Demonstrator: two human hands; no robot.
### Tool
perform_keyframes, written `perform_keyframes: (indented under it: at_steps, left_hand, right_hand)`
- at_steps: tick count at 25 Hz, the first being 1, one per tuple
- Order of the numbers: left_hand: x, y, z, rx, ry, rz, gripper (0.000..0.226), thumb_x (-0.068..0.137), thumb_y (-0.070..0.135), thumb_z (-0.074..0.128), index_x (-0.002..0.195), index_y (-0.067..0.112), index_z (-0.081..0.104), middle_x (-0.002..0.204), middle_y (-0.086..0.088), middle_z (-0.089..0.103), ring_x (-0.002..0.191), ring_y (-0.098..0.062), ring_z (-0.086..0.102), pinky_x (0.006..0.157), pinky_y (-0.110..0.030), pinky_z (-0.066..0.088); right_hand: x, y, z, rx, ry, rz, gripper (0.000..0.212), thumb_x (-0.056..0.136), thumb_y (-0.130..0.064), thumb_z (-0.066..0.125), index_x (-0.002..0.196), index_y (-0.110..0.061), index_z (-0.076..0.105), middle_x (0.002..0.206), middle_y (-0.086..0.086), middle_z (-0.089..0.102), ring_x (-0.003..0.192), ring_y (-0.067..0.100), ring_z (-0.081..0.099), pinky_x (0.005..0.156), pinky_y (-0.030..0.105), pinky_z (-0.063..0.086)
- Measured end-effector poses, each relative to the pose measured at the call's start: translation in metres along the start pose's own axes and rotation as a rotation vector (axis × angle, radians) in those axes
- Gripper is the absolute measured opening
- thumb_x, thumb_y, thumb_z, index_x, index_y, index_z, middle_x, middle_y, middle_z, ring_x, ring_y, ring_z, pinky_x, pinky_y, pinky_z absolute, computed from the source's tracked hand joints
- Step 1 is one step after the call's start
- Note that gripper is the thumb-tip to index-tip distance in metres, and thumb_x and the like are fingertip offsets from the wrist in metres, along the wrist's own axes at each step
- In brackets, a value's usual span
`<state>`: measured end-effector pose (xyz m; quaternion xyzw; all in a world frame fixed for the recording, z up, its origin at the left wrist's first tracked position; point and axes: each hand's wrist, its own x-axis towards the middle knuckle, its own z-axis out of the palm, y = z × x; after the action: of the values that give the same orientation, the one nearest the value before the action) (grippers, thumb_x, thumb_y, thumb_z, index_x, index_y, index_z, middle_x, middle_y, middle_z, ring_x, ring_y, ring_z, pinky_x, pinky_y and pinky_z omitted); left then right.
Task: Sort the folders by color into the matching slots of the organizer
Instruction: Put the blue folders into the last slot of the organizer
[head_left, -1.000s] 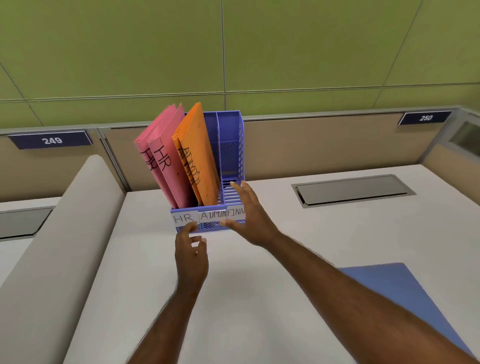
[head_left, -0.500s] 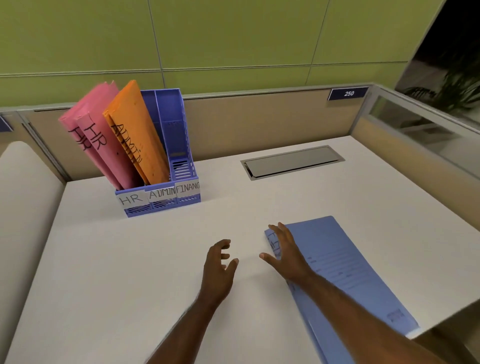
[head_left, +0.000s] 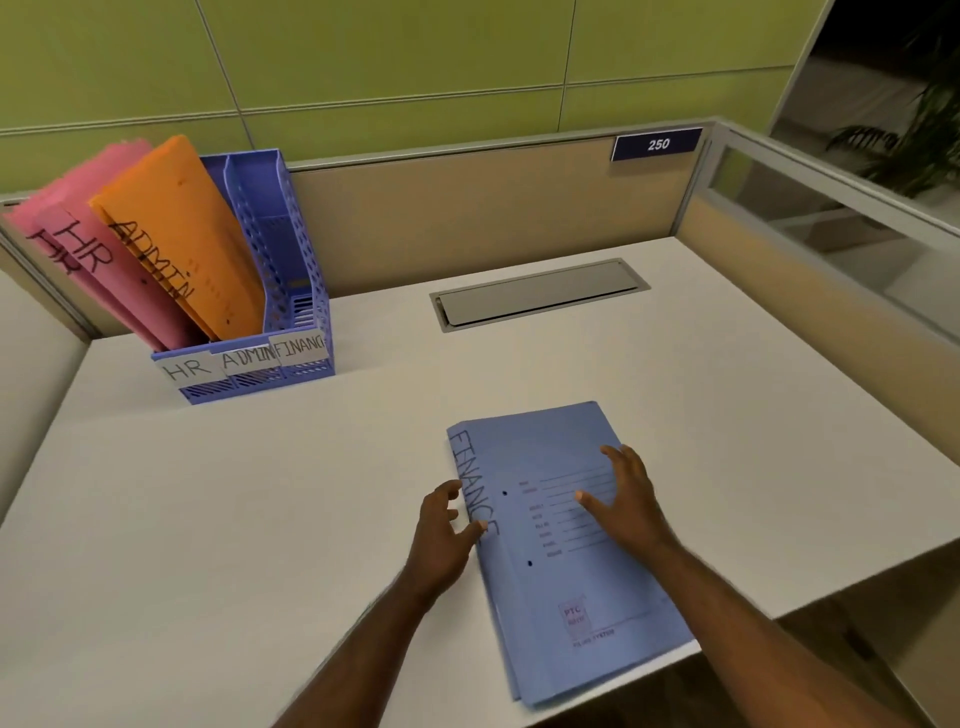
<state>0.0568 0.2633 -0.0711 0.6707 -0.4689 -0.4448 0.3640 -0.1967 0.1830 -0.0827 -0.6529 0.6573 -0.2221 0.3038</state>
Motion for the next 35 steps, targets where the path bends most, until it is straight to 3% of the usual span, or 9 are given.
perform_keyframes:
  at_steps: [5, 8, 11, 18, 24, 28, 32, 34, 35]
  left_hand:
    - [-0.008, 0.007, 0.039, -0.111, 0.051, -0.011, 0.054, 0.08, 0.019, 0.072, 0.127, 0.02, 0.046, 0.13, 0.002, 0.057, 0.116, -0.018, 0.059, 0.097, -0.043, 0.053]
    - [-0.006, 0.011, 0.048, -0.037, 0.22, -0.127, 0.038, 0.082, 0.022, 0.072, 0.11, 0.022, 0.046, 0.118, 0.001, 0.059, 0.106, -0.022, 0.062, 0.086, -0.037, 0.054]
    - [0.001, 0.011, 0.053, -0.051, 0.24, -0.236, 0.045, 0.082, 0.028, 0.072, 0.119, 0.012, 0.052, 0.122, -0.007, 0.061, 0.105, -0.026, 0.063, 0.091, -0.044, 0.055]
    - [0.007, 0.016, 0.066, 0.013, 0.34, -0.226, 0.061, 0.07, 0.034, 0.078, 0.12, 0.01, 0.053, 0.121, -0.011, 0.062, 0.106, -0.03, 0.063, 0.092, -0.049, 0.054]
    - [0.009, 0.021, 0.067, -0.387, 0.188, -0.28, 0.065, 0.077, 0.024, 0.079, 0.121, 0.017, 0.031, 0.119, -0.01, 0.058, 0.097, -0.029, 0.07, 0.079, -0.046, 0.061]
    - [0.011, 0.028, 0.072, -0.428, 0.155, -0.24, 0.054, 0.08, 0.022, 0.077, 0.121, 0.015, 0.043, 0.116, -0.009, 0.066, 0.09, -0.025, 0.073, 0.07, -0.039, 0.063]
    - [0.014, 0.033, 0.072, -0.459, 0.134, -0.232, 0.036, 0.086, 0.019, 0.071, 0.114, 0.013, 0.048, 0.112, -0.012, 0.069, 0.087, -0.028, 0.074, 0.072, -0.045, 0.062]
    - [0.014, 0.034, 0.068, -0.473, 0.101, -0.202, 0.031, 0.088, 0.018, 0.068, 0.112, 0.014, 0.048, 0.112, -0.012, 0.07, 0.086, -0.028, 0.074, 0.07, -0.044, 0.062]
    - [0.013, 0.035, 0.066, -0.486, 0.077, -0.187, 0.03, 0.09, 0.018, 0.066, 0.113, 0.014, 0.048, 0.112, -0.012, 0.07, 0.088, -0.029, 0.074, 0.072, -0.045, 0.062]
  right_hand:
    - [0.004, 0.033, -0.022, 0.053, -0.023, 0.148, 0.086, 0.081, -0.036, 0.074, 0.147, -0.007, 0.027, 0.15, 0.016, 0.033, 0.137, 0.033, 0.035, 0.113, 0.045, 0.033]
    - [0.008, 0.037, -0.023, 0.088, -0.061, 0.161, 0.088, 0.08, -0.035, 0.075, 0.147, -0.006, 0.026, 0.147, 0.016, 0.04, 0.133, 0.033, 0.041, 0.109, 0.043, 0.036]
    - [0.014, 0.034, -0.023, 0.124, -0.072, 0.177, 0.089, 0.078, -0.034, 0.076, 0.147, -0.006, 0.027, 0.142, 0.016, 0.046, 0.129, 0.033, 0.046, 0.106, 0.043, 0.04]
    - [0.025, 0.037, -0.027, 0.293, -0.059, 0.288, 0.089, 0.077, -0.036, 0.078, 0.145, -0.007, 0.029, 0.14, 0.015, 0.049, 0.121, 0.032, 0.053, 0.099, 0.04, 0.047]
    - [0.026, 0.049, -0.03, 0.414, -0.066, 0.338, 0.081, 0.079, -0.035, 0.077, 0.143, -0.012, 0.034, 0.14, 0.014, 0.05, 0.119, 0.029, 0.054, 0.093, 0.036, 0.045]
    - [0.027, 0.051, -0.032, 0.44, -0.091, 0.337, 0.08, 0.078, -0.035, 0.077, 0.143, -0.012, 0.035, 0.14, 0.013, 0.051, 0.109, 0.023, 0.053, 0.087, 0.032, 0.043]
    - [0.032, 0.054, -0.034, 0.481, -0.093, 0.353, 0.08, 0.081, -0.036, 0.074, 0.144, -0.01, 0.033, 0.143, 0.014, 0.047, 0.127, 0.032, 0.049, 0.096, 0.037, 0.041]
    - [0.033, 0.053, -0.033, 0.495, -0.091, 0.364, 0.069, 0.079, -0.039, 0.075, 0.136, -0.012, 0.045, 0.134, 0.011, 0.054, 0.123, 0.032, 0.049, 0.097, 0.039, 0.043]
    - [0.032, 0.051, -0.032, 0.506, -0.09, 0.349, 0.054, 0.076, -0.041, 0.077, 0.119, -0.018, 0.055, 0.116, 0.004, 0.06, 0.112, 0.03, 0.052, 0.088, 0.035, 0.047]
